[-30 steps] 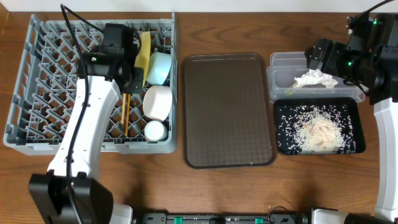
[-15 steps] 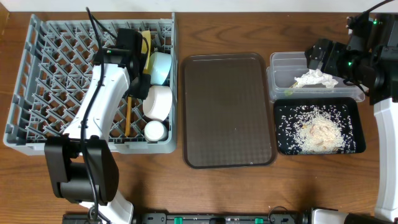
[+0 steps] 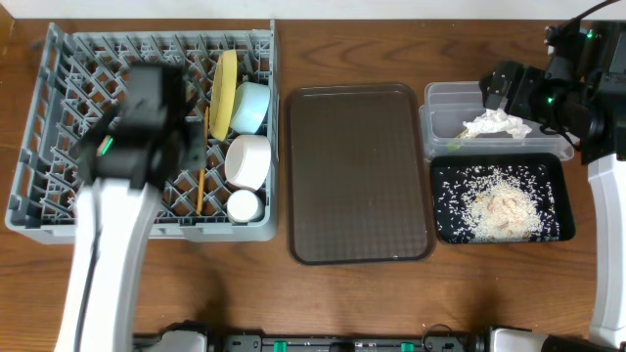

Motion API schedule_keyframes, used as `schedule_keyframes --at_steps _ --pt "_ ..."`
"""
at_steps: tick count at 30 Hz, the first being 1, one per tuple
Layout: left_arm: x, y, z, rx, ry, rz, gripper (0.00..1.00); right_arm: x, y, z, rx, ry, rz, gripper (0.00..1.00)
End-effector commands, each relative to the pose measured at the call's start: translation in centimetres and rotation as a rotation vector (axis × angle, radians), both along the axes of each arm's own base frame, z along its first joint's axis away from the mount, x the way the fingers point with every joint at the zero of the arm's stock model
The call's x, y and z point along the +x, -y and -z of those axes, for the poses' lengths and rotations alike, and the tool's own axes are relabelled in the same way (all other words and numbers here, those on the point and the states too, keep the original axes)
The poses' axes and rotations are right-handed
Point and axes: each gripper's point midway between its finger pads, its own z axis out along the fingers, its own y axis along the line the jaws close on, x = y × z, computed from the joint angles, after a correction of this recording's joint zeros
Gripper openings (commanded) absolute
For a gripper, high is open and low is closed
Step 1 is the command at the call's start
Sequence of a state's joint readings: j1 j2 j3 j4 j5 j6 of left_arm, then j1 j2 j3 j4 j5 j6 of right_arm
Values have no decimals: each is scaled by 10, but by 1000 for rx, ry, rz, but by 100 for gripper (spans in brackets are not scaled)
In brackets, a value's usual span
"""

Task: Sort waste into correct bins and load items into the dishwasher
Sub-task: 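Release the chopstick in the rack and withdraw the left gripper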

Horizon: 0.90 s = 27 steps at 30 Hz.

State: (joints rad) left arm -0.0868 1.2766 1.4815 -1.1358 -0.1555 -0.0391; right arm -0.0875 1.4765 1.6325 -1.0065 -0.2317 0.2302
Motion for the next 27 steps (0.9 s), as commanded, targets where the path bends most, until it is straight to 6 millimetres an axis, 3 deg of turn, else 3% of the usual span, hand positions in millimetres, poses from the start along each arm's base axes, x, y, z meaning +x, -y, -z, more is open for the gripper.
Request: schedule_keyframes --at_steps 1,4,6,9,11,15,18,23,27 --pt "-36 14 -37 -128 136 11 55 0 -2 1 9 -4 1 99" --pt "-76 19 -53 -171 254 32 56 0 -2 1 9 -4 1 99" --pt "-96 15 -49 -175 323 7 59 0 -2 1 9 -4 0 99" --pt "-115 8 -38 -196 430 -35 62 0 -2 1 9 -4 1 99" --pt "-118 9 -31 -239 522 -44 71 0 -2 1 9 -4 1 99" --pt "-107 13 -17 -329 676 -67 80 0 -2 1 9 -4 1 99" --pt "-83 26 -1 -417 719 -48 85 0 -2 1 9 -4 1 99" --pt "-59 39 50 -449 626 -29 86 0 -2 1 9 -4 1 99" --pt "-55 37 71 -413 550 -48 87 0 -2 1 9 -4 1 99"
